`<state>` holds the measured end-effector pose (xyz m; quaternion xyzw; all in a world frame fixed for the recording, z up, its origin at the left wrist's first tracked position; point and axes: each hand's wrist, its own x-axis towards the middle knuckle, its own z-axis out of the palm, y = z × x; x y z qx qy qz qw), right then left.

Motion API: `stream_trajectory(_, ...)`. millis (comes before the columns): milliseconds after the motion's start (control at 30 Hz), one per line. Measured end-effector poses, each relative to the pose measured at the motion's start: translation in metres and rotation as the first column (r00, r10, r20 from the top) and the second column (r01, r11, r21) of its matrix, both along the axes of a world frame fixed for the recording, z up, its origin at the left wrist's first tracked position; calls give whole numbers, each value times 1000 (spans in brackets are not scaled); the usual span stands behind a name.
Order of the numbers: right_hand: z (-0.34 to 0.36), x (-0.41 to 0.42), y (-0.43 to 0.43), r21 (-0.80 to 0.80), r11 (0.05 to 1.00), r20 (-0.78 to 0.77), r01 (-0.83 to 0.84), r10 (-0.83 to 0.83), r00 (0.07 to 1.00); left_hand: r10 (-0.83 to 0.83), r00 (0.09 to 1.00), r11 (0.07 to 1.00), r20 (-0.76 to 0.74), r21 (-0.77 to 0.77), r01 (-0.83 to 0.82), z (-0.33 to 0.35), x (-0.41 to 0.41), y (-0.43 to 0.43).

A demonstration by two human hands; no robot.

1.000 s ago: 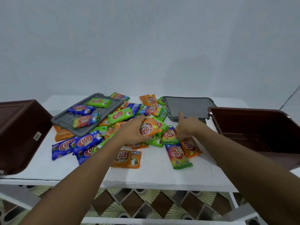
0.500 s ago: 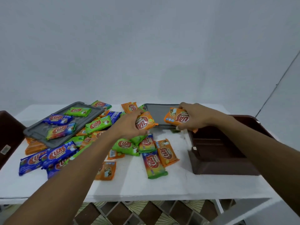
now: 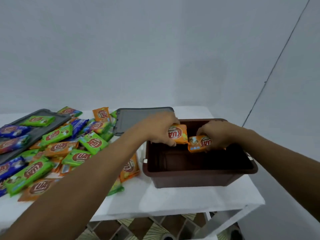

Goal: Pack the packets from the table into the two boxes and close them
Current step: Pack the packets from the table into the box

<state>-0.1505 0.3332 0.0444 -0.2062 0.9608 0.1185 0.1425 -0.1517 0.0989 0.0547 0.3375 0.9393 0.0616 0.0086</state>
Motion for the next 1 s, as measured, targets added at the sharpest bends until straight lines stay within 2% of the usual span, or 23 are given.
stream_trajectory(133, -24, -7, 8, 124, 988, 64, -96, 88, 994, 52, 995, 959, 85, -283, -26, -30, -6, 23)
stream_trajectory(333, -35, -14, 10, 162, 961, 30, -222, 221, 975, 29, 998, 863, 61, -505, 6, -56, -5, 42)
stream_trajectory(633, -53, -14, 7, 146, 970, -43, -192, 200, 979, 112, 993, 861, 28, -501, -83, -67, -13, 41)
stream_trajectory(767, -54, -12, 7, 140, 975, -58, -171, 181, 982, 93, 996, 856, 9, -512, -75, -65, -13, 43)
stream_trajectory(1000, -42, -16, 6, 95, 989, 120, -116, 104, 987, 92, 990, 841, 107, -541, -19, -53, -9, 39)
